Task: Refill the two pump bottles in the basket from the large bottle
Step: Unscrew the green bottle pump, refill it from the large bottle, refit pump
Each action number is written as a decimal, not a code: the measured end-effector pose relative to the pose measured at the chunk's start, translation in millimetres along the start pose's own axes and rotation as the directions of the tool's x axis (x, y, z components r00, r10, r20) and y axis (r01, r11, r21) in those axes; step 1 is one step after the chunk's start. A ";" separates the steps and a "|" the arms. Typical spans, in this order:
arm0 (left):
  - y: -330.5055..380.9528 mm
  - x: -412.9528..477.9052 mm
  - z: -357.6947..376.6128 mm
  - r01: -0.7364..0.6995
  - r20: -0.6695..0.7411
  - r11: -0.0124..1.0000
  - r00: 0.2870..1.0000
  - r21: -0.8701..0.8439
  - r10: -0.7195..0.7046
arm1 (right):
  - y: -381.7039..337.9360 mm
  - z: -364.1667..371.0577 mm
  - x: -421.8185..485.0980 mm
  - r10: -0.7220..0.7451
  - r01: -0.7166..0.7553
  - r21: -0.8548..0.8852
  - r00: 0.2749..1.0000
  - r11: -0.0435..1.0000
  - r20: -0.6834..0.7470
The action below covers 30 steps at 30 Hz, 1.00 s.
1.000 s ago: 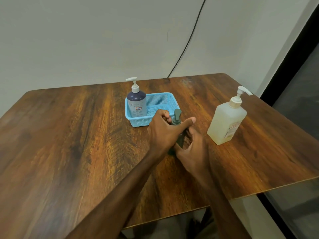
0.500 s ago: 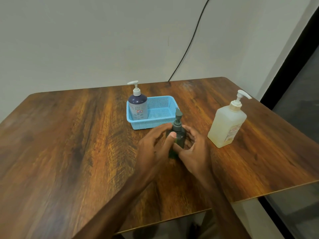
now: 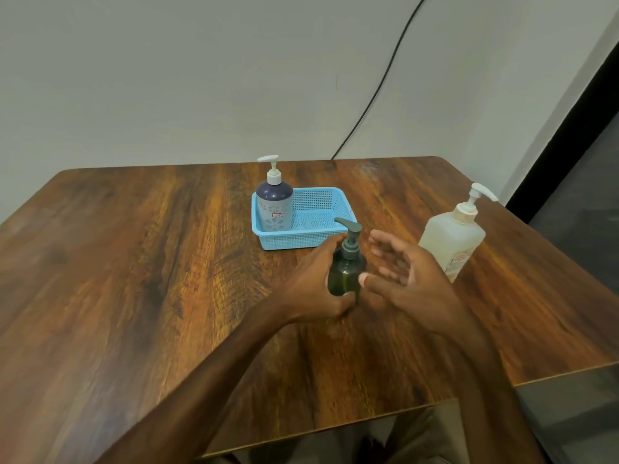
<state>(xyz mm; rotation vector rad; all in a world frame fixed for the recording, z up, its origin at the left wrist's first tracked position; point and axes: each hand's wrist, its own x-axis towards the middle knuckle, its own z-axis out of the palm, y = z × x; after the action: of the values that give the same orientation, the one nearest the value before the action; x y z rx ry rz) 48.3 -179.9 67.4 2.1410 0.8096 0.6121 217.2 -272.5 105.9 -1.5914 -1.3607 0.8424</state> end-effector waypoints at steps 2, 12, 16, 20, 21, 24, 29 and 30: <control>-1.6 2.0 2.9 -0.014 -0.058 1.000 0.998 -0.003 0.014 | -6.4 6.4 6.8 -0.025 0.025 -0.003 0.989 1.000 -0.146; -7.2 2.5 3.6 -0.058 -0.123 0.994 0.991 -0.089 0.047 | -6.8 15.8 30.9 -0.162 0.161 -0.032 0.985 0.986 -0.053; -5.6 3.2 3.5 -0.051 -0.104 0.995 0.994 -0.088 0.042 | -1.4 8.1 30.0 -0.166 0.164 -0.034 0.983 0.986 -0.079; -6.5 3.1 4.7 -0.051 -0.111 0.995 0.993 -0.081 0.042 | -2.3 19.5 28.4 -0.159 0.153 -0.047 0.962 0.987 -0.223; -6.6 2.7 4.8 -0.047 -0.108 0.994 0.994 -0.094 0.036 | -2.8 20.3 28.3 -0.163 0.163 -0.014 0.968 0.987 -0.190; -7.4 2.7 4.9 -0.044 -0.106 0.992 0.994 -0.120 0.031 | -2.0 17.7 25.5 -0.175 0.179 0.052 0.982 0.983 -0.074; -8.9 2.6 4.8 -0.045 -0.088 0.993 0.995 -0.109 0.035 | -4.8 22.5 19.9 -0.117 0.099 -0.104 0.974 0.990 -0.196; -9.4 2.8 5.3 -0.047 -0.092 0.993 0.995 -0.110 0.037 | -8.0 21.4 20.3 -0.127 0.108 -0.097 0.968 0.989 -0.215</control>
<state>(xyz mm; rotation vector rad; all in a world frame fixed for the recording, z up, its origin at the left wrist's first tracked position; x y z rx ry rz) 50.2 -175.6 57.4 2.0453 0.7618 0.7631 198.4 -248.4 105.2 -1.5989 -1.3303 0.5257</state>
